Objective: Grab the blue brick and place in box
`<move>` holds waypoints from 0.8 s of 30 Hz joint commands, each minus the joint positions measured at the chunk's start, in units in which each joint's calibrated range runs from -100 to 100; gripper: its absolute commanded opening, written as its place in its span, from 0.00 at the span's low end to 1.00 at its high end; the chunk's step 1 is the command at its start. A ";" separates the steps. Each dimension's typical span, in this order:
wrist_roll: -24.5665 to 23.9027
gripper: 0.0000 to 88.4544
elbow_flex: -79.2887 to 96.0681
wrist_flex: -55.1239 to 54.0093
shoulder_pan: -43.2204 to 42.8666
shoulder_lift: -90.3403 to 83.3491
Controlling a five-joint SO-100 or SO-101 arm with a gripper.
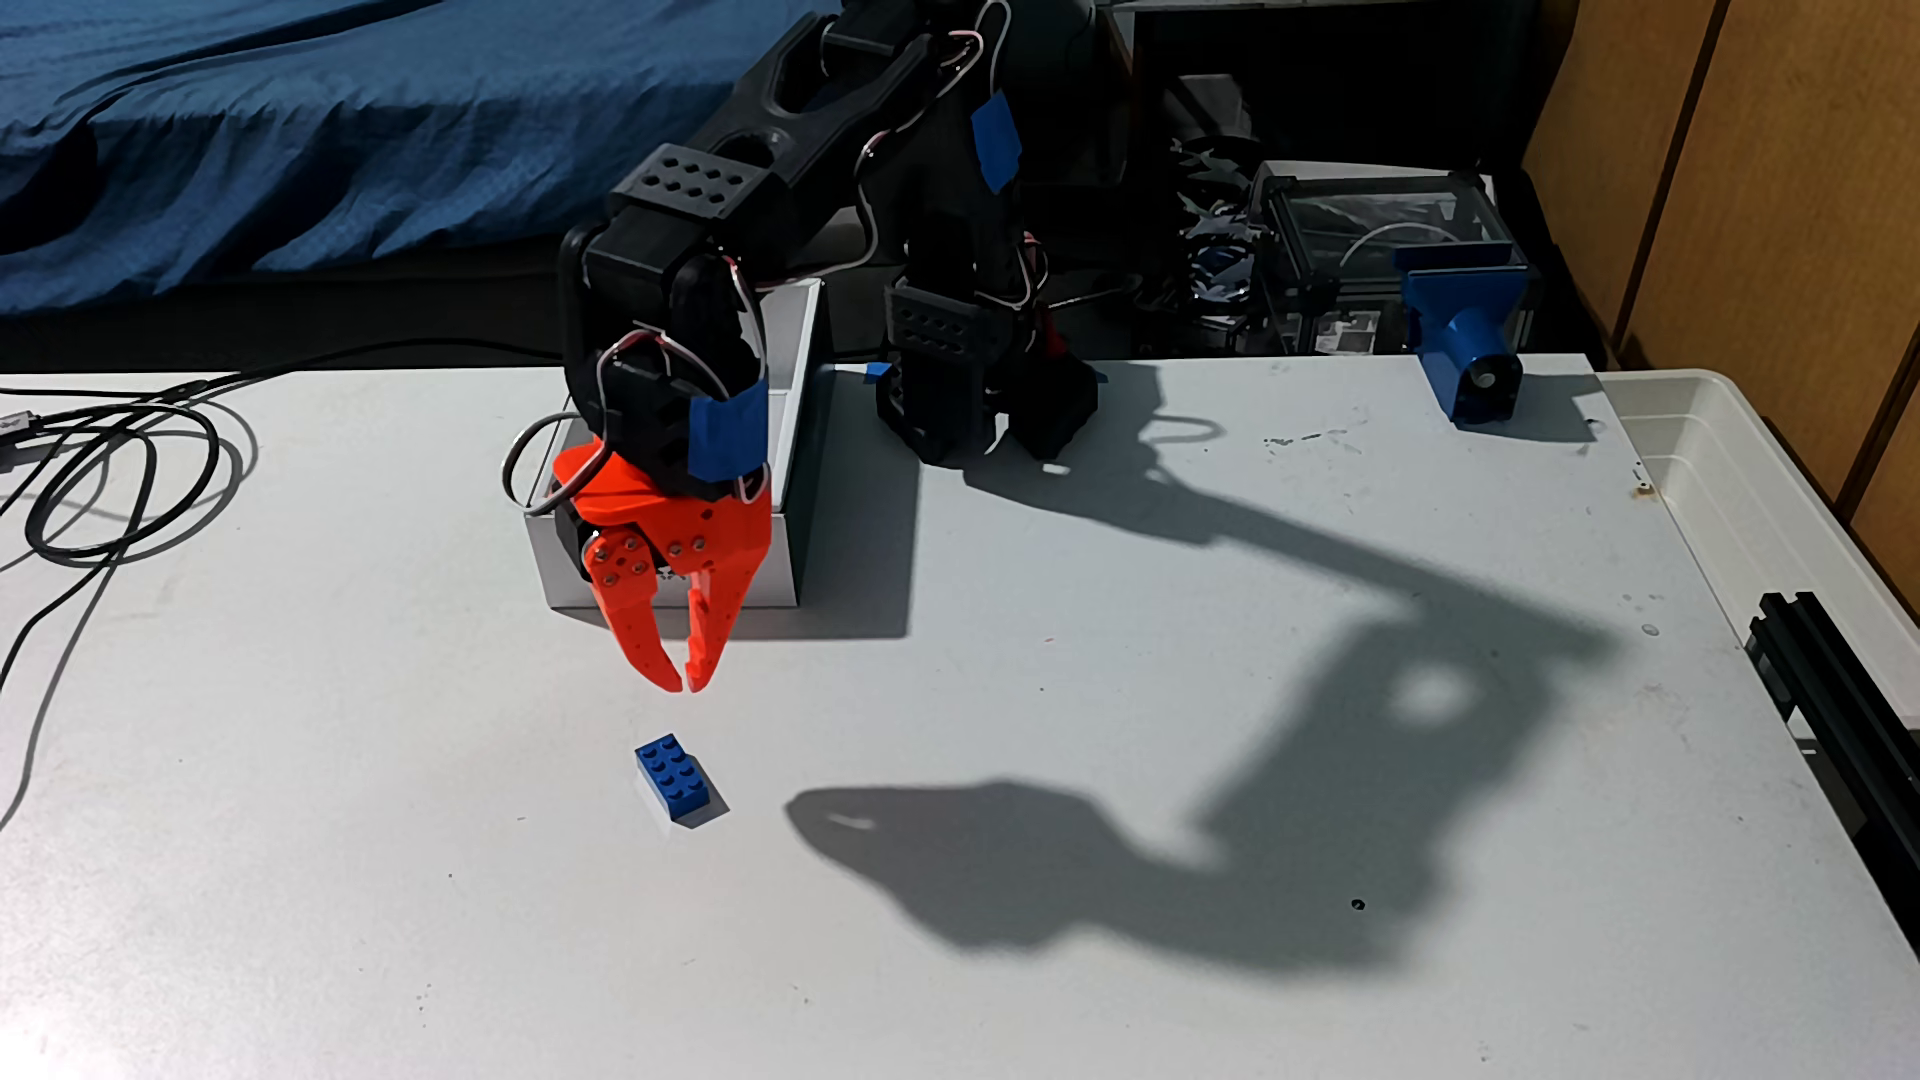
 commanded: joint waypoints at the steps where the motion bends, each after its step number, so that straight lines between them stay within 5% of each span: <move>1: -0.49 0.01 -2.47 0.31 -0.76 -0.28; 24: 0.14 0.01 -2.12 -0.30 4.37 -0.11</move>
